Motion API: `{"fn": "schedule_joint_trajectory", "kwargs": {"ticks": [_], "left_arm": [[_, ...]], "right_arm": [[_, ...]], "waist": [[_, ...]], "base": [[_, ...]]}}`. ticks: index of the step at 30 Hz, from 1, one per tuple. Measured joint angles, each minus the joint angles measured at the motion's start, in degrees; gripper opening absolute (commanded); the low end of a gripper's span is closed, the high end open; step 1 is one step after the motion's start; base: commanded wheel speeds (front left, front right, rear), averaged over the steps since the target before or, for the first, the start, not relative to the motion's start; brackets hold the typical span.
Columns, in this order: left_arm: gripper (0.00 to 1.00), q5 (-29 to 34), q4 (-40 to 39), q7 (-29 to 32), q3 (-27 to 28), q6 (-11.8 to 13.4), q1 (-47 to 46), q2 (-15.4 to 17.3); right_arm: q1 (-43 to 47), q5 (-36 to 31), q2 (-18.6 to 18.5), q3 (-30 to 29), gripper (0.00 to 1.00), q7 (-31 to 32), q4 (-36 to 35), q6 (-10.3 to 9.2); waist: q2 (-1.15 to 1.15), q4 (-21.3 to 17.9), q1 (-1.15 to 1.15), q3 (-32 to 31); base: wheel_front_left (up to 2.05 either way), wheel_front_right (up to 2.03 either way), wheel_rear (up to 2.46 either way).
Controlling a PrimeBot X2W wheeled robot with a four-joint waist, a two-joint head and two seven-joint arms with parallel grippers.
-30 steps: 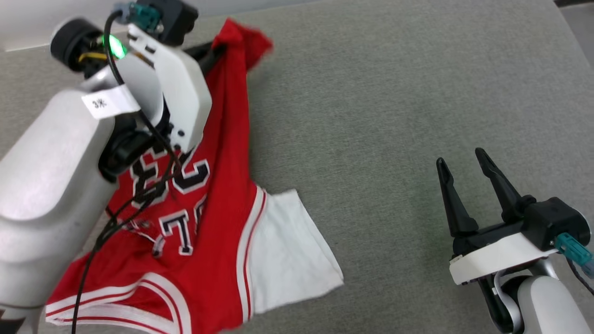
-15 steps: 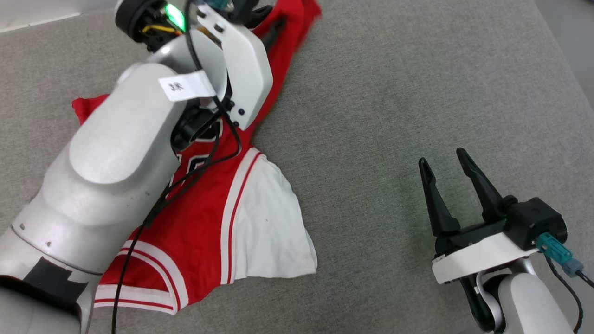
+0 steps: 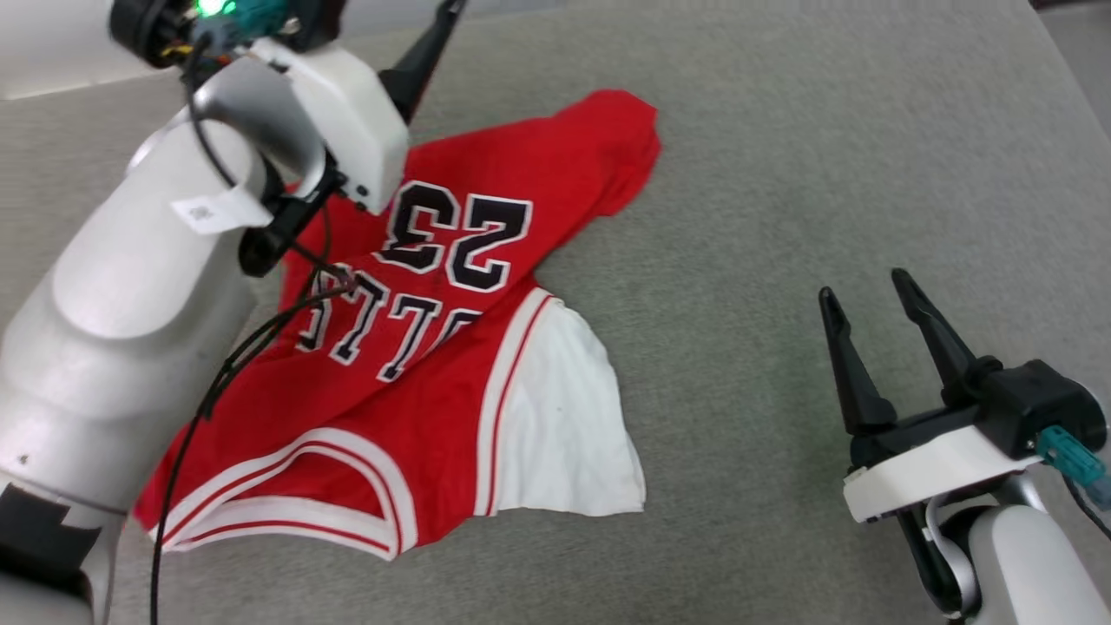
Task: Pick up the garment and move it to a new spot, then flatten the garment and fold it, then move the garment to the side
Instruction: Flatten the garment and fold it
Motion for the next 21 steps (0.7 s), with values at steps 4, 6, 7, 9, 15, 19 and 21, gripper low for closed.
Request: {"fn": "schedule_joint_trajectory", "kwargs": {"ticks": [4,6,7,9,15,19,21], "left_arm": [[1.0,0.7,-1.3,-5.7,1.5,2.4,3.5,1.9],[1.0,0.5,-2.9,-8.1,2.5,3.8,6.0,3.0],[1.0,0.2,-3.7,-9.2,3.0,4.7,7.5,3.8],[1.0,-0.7,-5.7,-10.6,4.7,6.7,11.2,5.6],[1.0,-2.8,-14.5,-12.7,8.8,14.1,26.1,9.7],[1.0,-4.0,-20.9,-13.2,11.2,18.5,36.9,10.7],[1.0,-3.9,-24.0,-13.2,12.1,20.4,41.8,10.3]], "right_arm": [[1.3,-0.3,-1.3,-1.0,1.0,1.6,-1.4,-0.01],[2.0,-0.3,-1.9,-1.3,1.0,2.6,-2.1,-0.01],[2.4,-0.3,-2.1,-1.4,1.0,3.0,-2.5,-0.01],[3.3,-0.3,-2.5,-1.6,1.0,3.8,-3.3,-0.01],[5.9,-0.1,-3.0,-2.4,1.0,5.8,-5.1,-0.01],[7.6,0.2,-3.1,-3.3,1.0,6.5,-6.2,0.0],[8.3,0.2,-3.0,-3.7,1.0,6.9,-6.7,-0.01]], "waist": [[0.0,3.2,0.0,-2.4],[0.0,4.8,0.0,-3.8],[0.0,5.6,0.0,-4.6],[0.0,7.1,-0.02,-6.1],[0.0,11.3,-0.02,-10.3],[0.0,13.5,-0.02,-12.5],[0.0,14.5,-0.02,-13.3]], "base": [[0.0,0.0,0.0],[0.0,0.0,0.0],[0.0,0.0,0.0],[0.0,0.0,0.0],[0.0,0.0,0.0],[0.0,0.0,0.0],[0.0,0.0,0.0]]}}
